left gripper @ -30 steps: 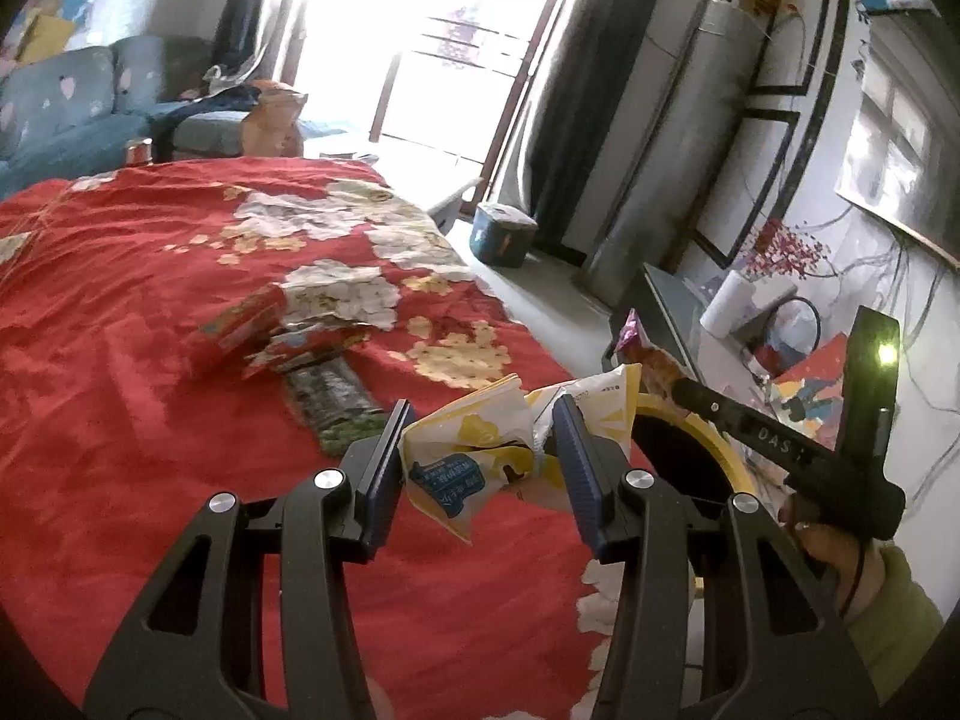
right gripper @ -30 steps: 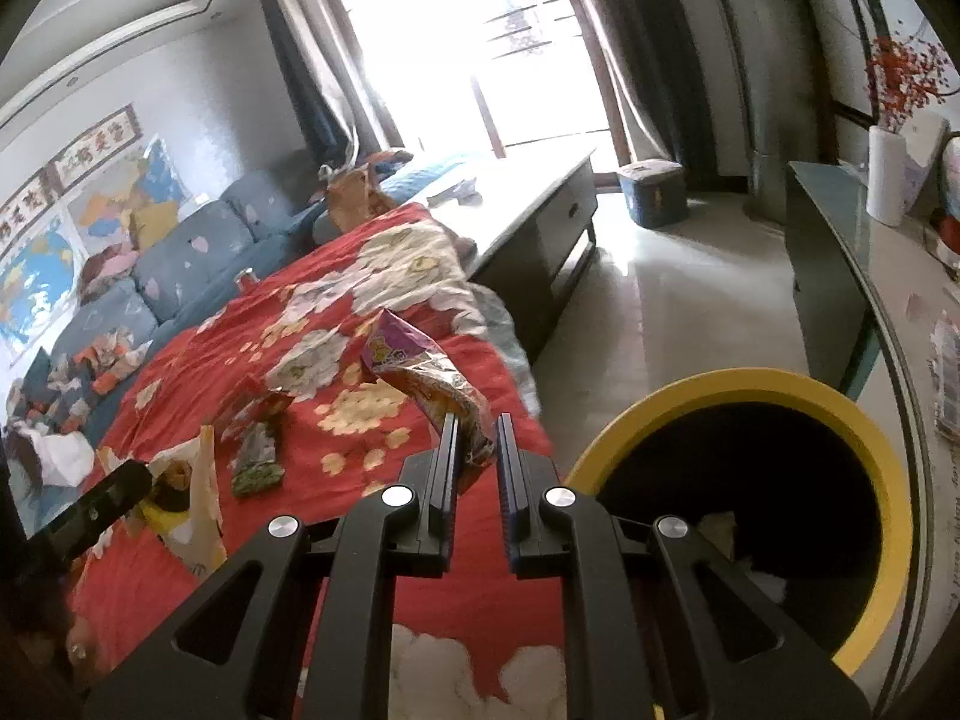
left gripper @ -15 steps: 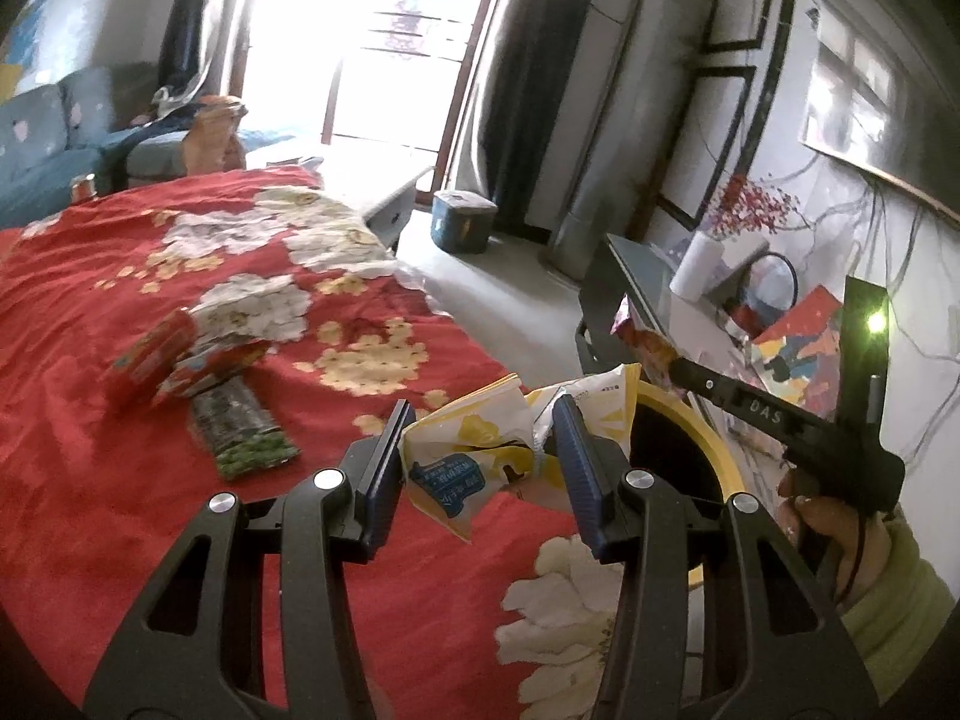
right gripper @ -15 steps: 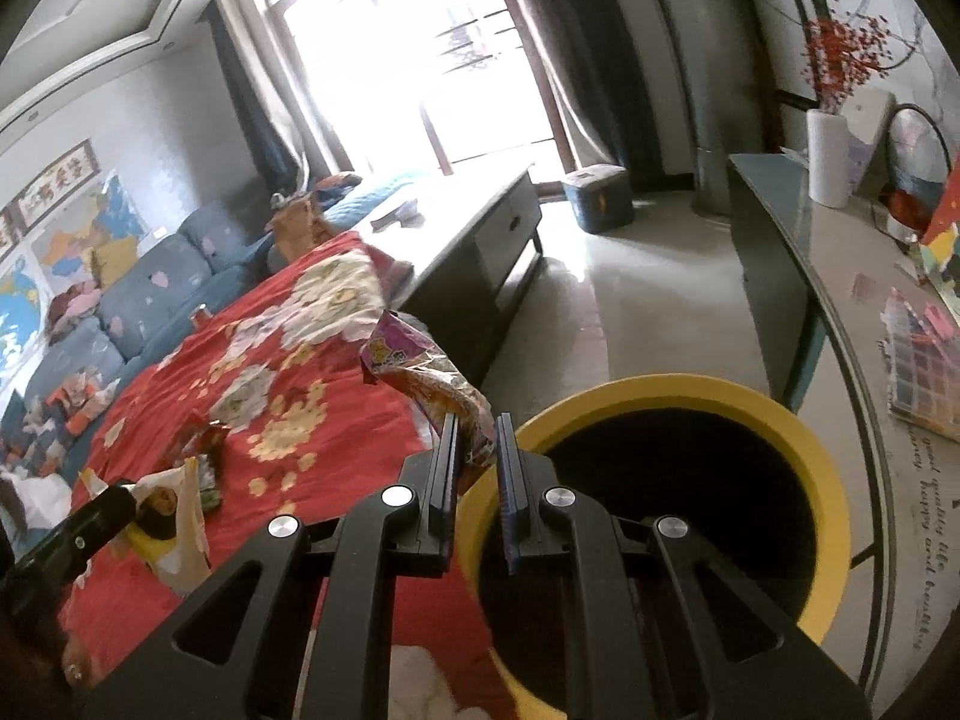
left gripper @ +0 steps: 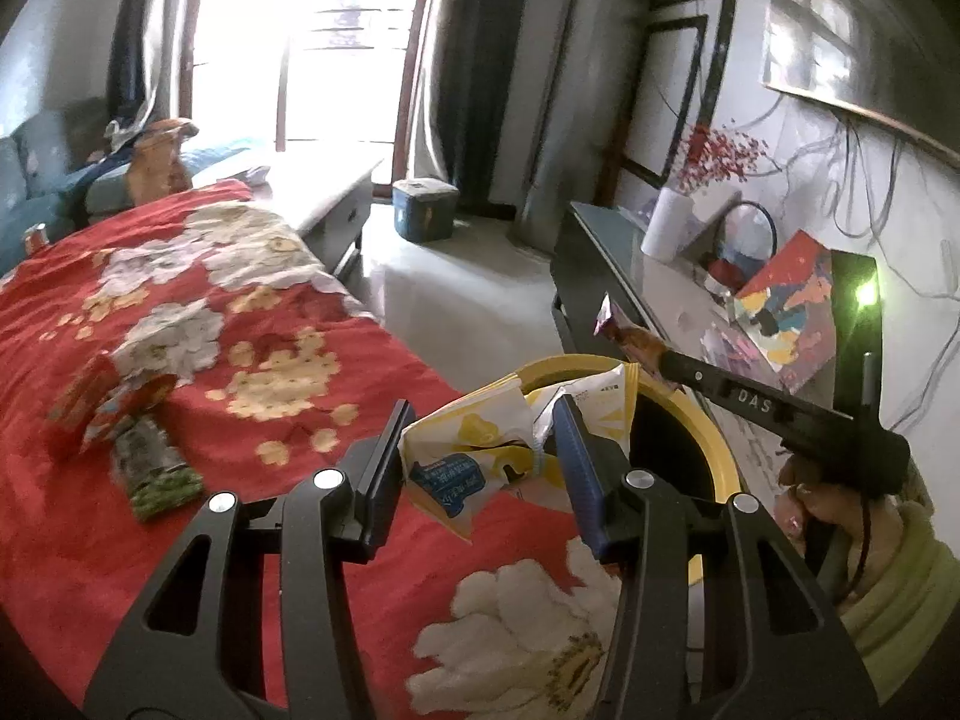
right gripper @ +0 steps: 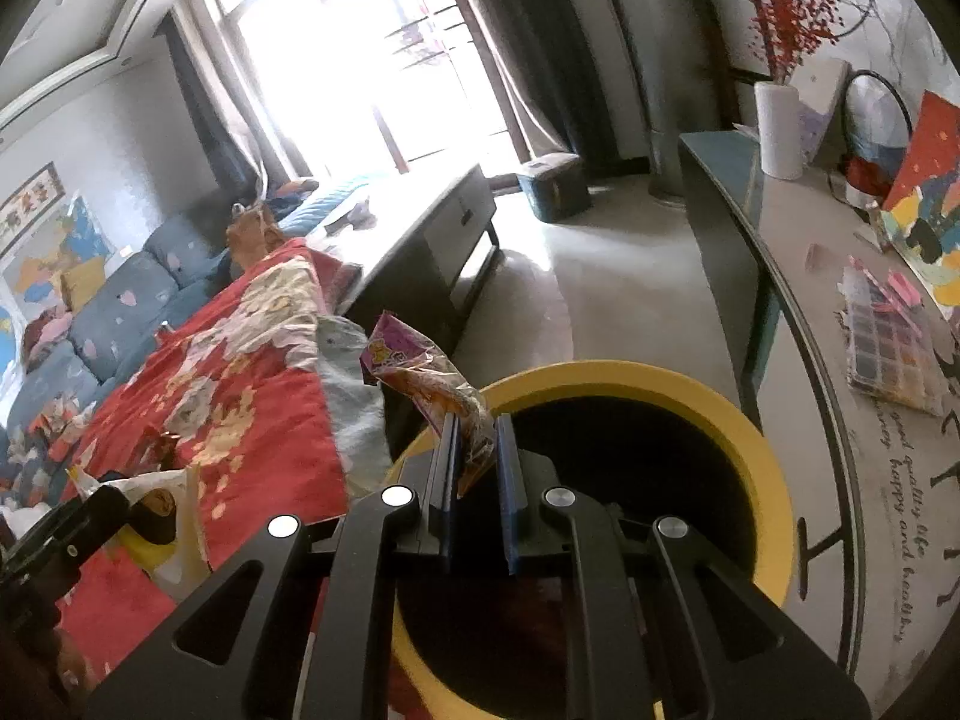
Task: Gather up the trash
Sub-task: 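Carry the snack bag and chip bag with both tools over the bin, then open both tools over the bin to drop the two bags, then move both open tools back over the remaining trash on the bed, then grasp the red candy tube with the left tool while the right tool grasps the green pea snack bag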
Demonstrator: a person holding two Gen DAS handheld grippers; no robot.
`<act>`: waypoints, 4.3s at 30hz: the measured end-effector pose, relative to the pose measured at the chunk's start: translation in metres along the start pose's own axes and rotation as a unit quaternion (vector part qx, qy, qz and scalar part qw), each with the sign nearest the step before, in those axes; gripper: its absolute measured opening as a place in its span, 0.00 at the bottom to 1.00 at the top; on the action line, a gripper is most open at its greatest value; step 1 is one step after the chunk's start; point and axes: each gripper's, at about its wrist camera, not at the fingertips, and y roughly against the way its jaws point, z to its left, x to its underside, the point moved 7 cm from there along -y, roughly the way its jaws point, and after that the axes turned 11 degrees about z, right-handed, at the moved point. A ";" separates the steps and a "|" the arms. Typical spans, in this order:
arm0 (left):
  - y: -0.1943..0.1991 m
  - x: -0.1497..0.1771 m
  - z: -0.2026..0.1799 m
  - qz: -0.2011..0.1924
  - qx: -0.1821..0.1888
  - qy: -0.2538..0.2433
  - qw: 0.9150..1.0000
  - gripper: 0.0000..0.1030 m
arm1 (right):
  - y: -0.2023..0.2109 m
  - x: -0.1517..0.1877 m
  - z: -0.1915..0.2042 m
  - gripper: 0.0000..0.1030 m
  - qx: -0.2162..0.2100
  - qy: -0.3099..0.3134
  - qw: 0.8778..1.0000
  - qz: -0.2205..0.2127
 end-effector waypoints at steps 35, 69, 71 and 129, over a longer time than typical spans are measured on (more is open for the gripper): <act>-0.065 0.001 -0.060 0.060 0.051 -0.046 0.996 0.81 | -0.006 0.007 -0.066 0.47 0.012 -0.070 0.997 0.021; 0.023 -0.012 0.052 -0.043 -0.022 0.077 0.996 0.89 | 0.040 -0.010 0.052 0.72 -0.030 0.038 0.998 -0.052; 0.028 -0.011 0.059 -0.047 -0.028 0.083 0.995 0.89 | 0.040 -0.009 0.063 0.73 -0.035 0.046 0.997 -0.050; 0.035 0.023 0.294 0.003 -0.063 0.243 0.968 0.56 | -0.100 0.072 0.306 0.74 -0.106 0.278 0.947 0.121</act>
